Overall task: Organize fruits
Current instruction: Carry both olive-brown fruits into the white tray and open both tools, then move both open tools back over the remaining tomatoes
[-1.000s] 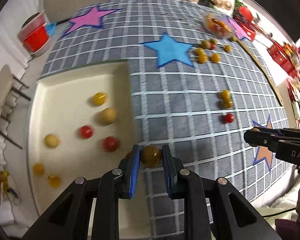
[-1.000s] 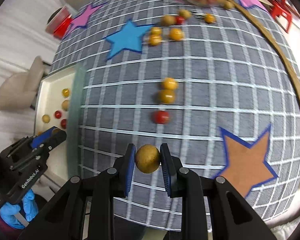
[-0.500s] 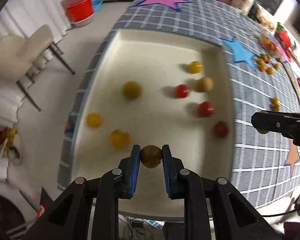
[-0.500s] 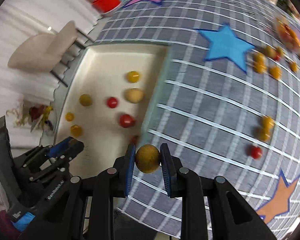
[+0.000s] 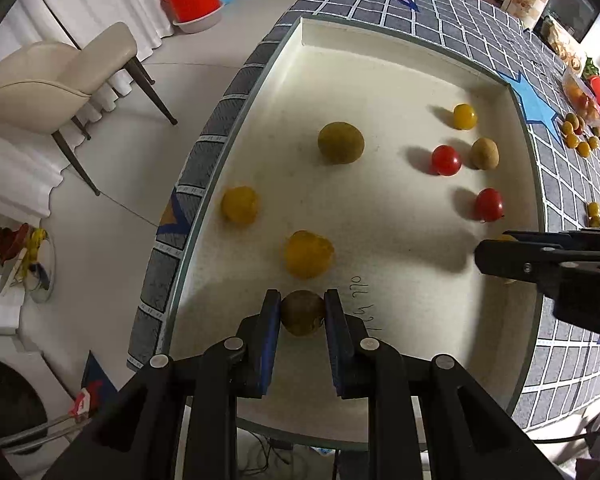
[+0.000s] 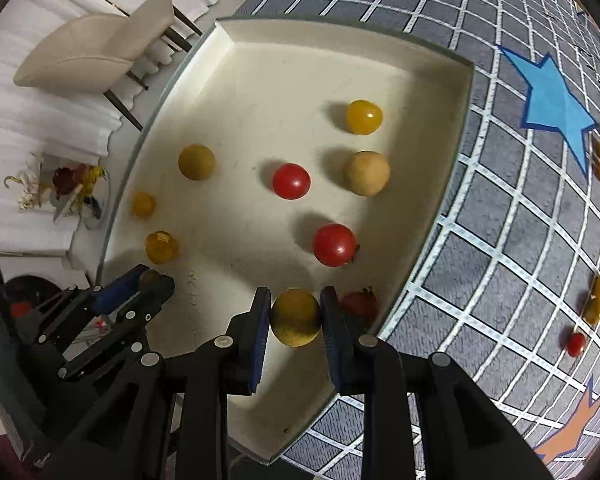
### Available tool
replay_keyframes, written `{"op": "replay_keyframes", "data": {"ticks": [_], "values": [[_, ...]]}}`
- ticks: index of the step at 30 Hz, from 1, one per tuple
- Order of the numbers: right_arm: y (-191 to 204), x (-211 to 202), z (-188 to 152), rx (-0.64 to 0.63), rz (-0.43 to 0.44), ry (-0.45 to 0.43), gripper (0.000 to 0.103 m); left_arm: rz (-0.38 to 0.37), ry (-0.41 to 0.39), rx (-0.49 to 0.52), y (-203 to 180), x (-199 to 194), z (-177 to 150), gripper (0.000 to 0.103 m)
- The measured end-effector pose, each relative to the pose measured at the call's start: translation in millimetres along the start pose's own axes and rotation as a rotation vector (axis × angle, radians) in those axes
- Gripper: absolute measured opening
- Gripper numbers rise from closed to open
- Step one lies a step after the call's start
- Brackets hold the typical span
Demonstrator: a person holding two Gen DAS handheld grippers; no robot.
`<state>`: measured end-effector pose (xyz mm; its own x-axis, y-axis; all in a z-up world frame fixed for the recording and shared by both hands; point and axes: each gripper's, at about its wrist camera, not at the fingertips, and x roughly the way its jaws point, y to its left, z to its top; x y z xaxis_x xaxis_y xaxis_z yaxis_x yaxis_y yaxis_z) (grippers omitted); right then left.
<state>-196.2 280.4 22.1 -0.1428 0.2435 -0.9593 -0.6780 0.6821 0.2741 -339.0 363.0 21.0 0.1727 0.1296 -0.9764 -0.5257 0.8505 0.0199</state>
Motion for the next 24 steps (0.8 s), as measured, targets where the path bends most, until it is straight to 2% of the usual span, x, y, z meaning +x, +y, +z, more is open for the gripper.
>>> {"op": "replay_keyframes", "data": {"ticks": [12,15,16,17,19,20,24], "values": [[15,19,8,-0.010,-0.037,0.013,0.028,0.012,-0.003,0.019,-5,2,3,0.024],[18,19,7,-0.014,-0.023,0.019,0.035,0.017,-0.001,0.019,-9,1,3,0.024],[17,19,7,-0.015,-0.020,0.020,0.042,0.021,0.000,0.019,-11,0,3,0.028],[17,17,6,-0.015,-0.019,0.019,0.044,0.025,0.000,0.020,-11,-1,3,0.048],[19,15,6,-0.018,-0.007,0.013,0.052,0.034,-0.025,0.012,-10,-5,4,0.073],[20,14,6,-0.020,-0.004,0.010,0.053,0.042,-0.047,0.010,-10,-8,4,0.073],[24,4,5,-0.026,0.022,-0.015,0.068,0.041,-0.031,0.023,-10,-11,7,0.073]]}}
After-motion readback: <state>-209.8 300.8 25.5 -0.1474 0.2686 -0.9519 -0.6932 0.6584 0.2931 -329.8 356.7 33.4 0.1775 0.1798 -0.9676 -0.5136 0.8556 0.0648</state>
